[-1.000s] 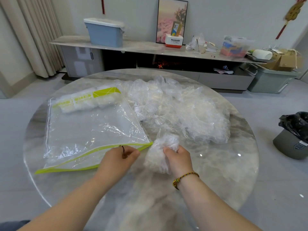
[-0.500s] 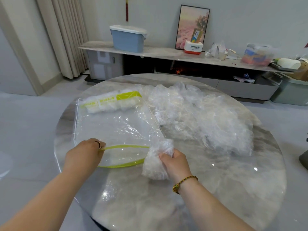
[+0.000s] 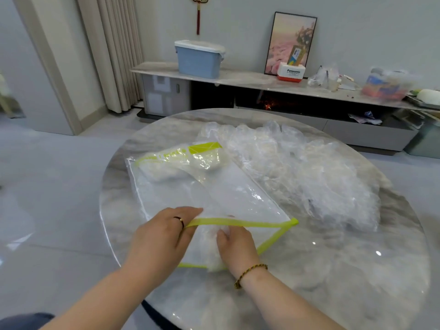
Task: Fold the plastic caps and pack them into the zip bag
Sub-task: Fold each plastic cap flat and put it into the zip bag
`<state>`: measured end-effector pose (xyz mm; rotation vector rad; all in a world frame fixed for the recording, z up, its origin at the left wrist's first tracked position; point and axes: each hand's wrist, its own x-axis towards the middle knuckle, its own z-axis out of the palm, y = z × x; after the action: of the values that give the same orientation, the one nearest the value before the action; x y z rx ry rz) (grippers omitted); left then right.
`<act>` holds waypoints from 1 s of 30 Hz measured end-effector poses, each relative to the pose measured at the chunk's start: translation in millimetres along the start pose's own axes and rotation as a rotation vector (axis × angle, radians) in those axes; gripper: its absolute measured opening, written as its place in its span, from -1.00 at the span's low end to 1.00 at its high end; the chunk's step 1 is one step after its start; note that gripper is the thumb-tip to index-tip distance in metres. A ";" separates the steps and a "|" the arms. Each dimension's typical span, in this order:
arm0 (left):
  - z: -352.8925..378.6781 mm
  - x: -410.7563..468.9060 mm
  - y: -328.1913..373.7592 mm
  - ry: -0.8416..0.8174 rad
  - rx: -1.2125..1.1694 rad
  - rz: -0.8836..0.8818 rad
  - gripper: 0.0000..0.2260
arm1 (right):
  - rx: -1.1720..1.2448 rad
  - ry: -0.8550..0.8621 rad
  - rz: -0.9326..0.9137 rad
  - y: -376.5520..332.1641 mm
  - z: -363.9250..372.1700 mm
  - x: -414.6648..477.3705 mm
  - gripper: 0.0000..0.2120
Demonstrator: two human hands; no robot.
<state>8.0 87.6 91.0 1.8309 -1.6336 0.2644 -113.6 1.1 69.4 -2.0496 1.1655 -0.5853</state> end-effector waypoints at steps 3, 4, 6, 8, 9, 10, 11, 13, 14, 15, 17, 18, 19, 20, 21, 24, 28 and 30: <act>-9.7 -15.1 12.5 -0.151 -0.160 -0.055 -0.56 | 0.255 -0.015 0.117 -2.9 -0.7 13.4 -0.79; -14.9 -18.9 12.4 -0.222 -0.247 -0.117 -0.44 | 0.295 -0.020 0.158 -2.3 0.5 15.2 -0.73; -27.9 -16.8 10.0 -0.311 -0.441 -0.288 -0.38 | 0.296 -0.035 0.210 2.0 6.6 15.2 -0.67; -31.8 -2.2 -1.8 -0.109 -0.582 -0.430 -0.70 | 0.329 -0.042 0.225 6.5 12.0 13.8 -0.69; -30.7 10.0 -13.7 0.037 -0.556 -0.542 -0.80 | 0.342 -0.048 0.236 8.1 13.3 14.5 -0.71; -25.5 20.8 -29.6 0.125 -0.525 -0.693 -0.77 | 0.351 -0.047 0.248 7.8 13.1 15.1 -0.73; -20.8 30.6 -46.1 0.145 -0.493 -0.856 -0.69 | 0.371 -0.044 0.262 7.4 12.1 15.8 -0.73; -10.0 39.2 -75.5 0.086 -0.532 -1.135 -0.63 | 0.441 -0.044 0.277 8.1 12.0 17.6 -0.72; -5.1 40.4 -85.8 0.060 -0.632 -1.225 -0.69 | 0.459 -0.058 0.277 8.3 14.1 19.7 -0.71; -0.5 41.2 -89.1 0.023 -0.752 -1.280 -0.76 | 0.462 -0.076 0.276 9.2 15.2 20.5 -0.71; 9.3 43.8 -95.8 -0.032 -0.773 -1.274 -0.71 | 0.456 -0.116 0.267 7.7 18.2 25.9 -0.73; 11.7 46.6 -99.3 -0.033 -0.747 -1.251 -0.71 | 0.450 -0.136 0.259 5.3 21.0 31.8 -0.75; 13.0 47.9 -100.3 -0.030 -0.731 -1.232 -0.72 | 0.439 -0.142 0.251 4.2 22.6 36.0 -0.76; 14.9 49.7 -104.5 -0.022 -0.729 -1.219 -0.74 | 0.457 -0.135 0.238 1.4 22.8 42.0 -0.74; 16.7 51.7 -109.4 -0.022 -0.744 -1.210 -0.77 | 0.460 -0.118 0.205 -1.7 24.9 48.1 -0.69; 16.7 53.9 -112.9 -0.075 -0.826 -1.195 -0.82 | 0.378 -0.100 0.071 -11.9 33.8 61.7 -0.62; 14.7 51.6 -107.8 -0.193 -0.846 -1.157 -0.74 | 0.399 -0.120 0.102 -17.7 44.2 84.5 -0.77; 12.8 47.3 -105.4 -0.239 -0.846 -1.146 -0.71 | 0.419 -0.183 0.137 -23.4 50.8 99.1 -0.86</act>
<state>113.2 42.0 72.0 1.7775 -0.4267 -1.0042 -17.6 -59.0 58.1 -1.6181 0.9718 -0.5131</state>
